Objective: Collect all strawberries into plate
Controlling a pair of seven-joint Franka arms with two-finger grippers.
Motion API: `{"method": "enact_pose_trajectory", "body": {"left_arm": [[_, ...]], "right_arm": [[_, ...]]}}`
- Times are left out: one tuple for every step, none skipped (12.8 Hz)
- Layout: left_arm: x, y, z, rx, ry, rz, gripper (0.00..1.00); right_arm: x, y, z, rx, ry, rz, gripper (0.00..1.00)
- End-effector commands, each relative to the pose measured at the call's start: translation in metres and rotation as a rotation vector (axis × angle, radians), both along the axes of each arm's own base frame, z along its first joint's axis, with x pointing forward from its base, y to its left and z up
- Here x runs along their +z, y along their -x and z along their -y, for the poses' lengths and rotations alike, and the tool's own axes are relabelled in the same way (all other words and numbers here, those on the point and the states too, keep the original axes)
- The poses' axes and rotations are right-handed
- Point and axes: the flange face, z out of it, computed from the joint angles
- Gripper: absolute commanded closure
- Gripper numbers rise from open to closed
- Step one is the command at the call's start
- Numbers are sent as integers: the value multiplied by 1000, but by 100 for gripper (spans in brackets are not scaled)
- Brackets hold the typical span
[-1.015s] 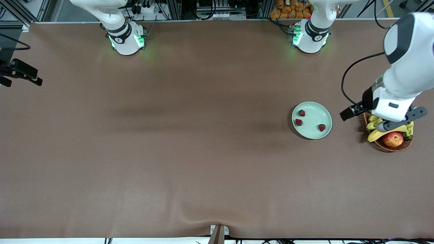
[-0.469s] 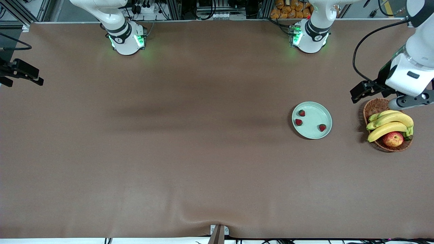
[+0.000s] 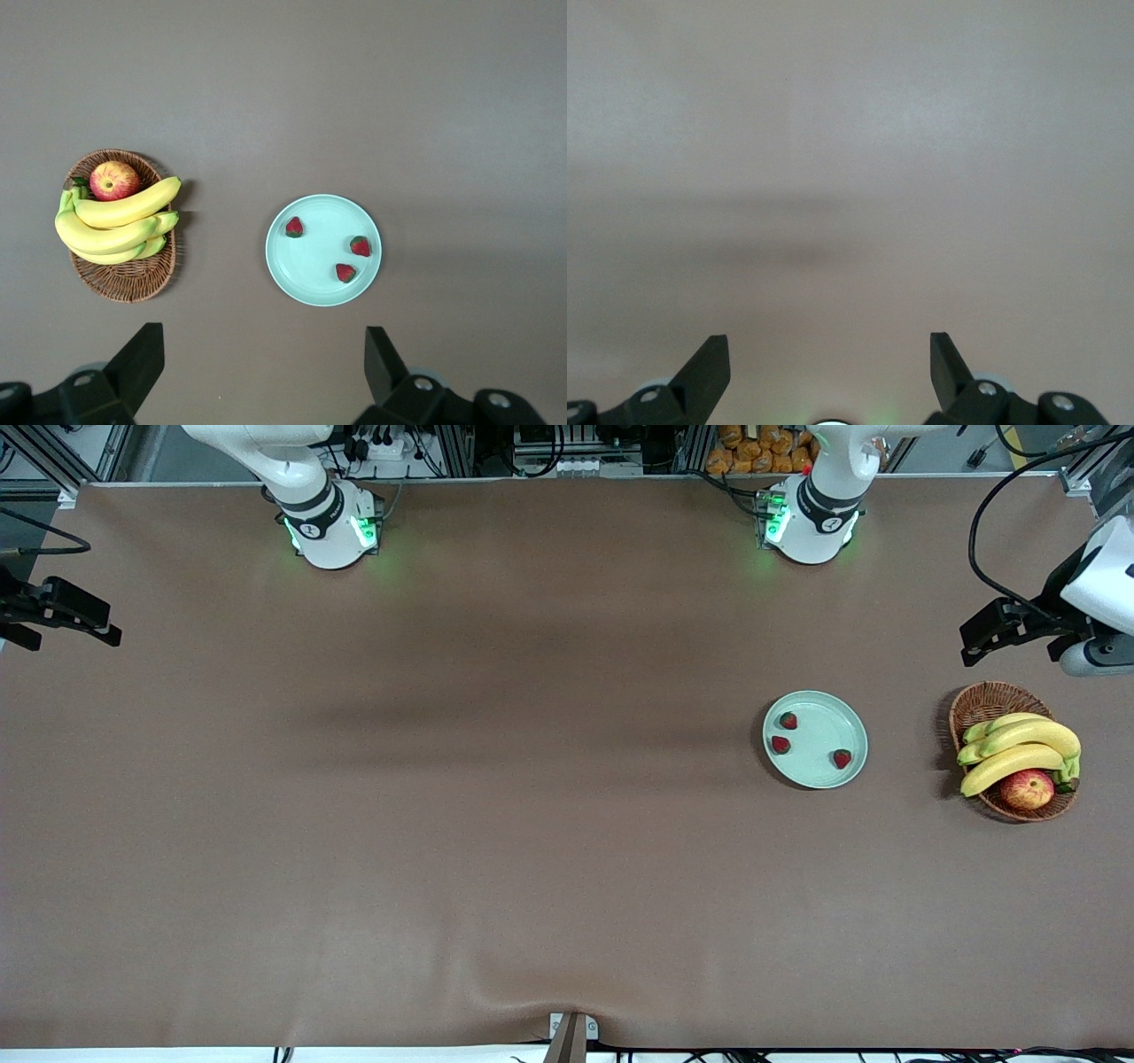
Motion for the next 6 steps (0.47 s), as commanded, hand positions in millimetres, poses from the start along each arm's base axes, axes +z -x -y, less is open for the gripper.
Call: {"method": "enact_pose_trajectory", "body": {"left_arm": [[8, 22, 4, -2, 55, -6, 0], [11, 23, 3, 4, 57, 0, 0], [14, 23, 3, 4, 61, 8, 0], [17, 22, 3, 8, 62, 15, 0], [17, 21, 5, 11, 60, 16, 0], [17, 21, 5, 11, 55, 16, 0]], "right_arm": [[4, 0, 0, -5, 14, -3, 0], [4, 0, 0, -5, 14, -1, 0], [3, 0, -1, -3, 13, -1, 0], [3, 0, -2, -2, 13, -1, 0], [4, 0, -1, -3, 13, 0, 0], [2, 0, -1, -3, 13, -3, 0]]}}
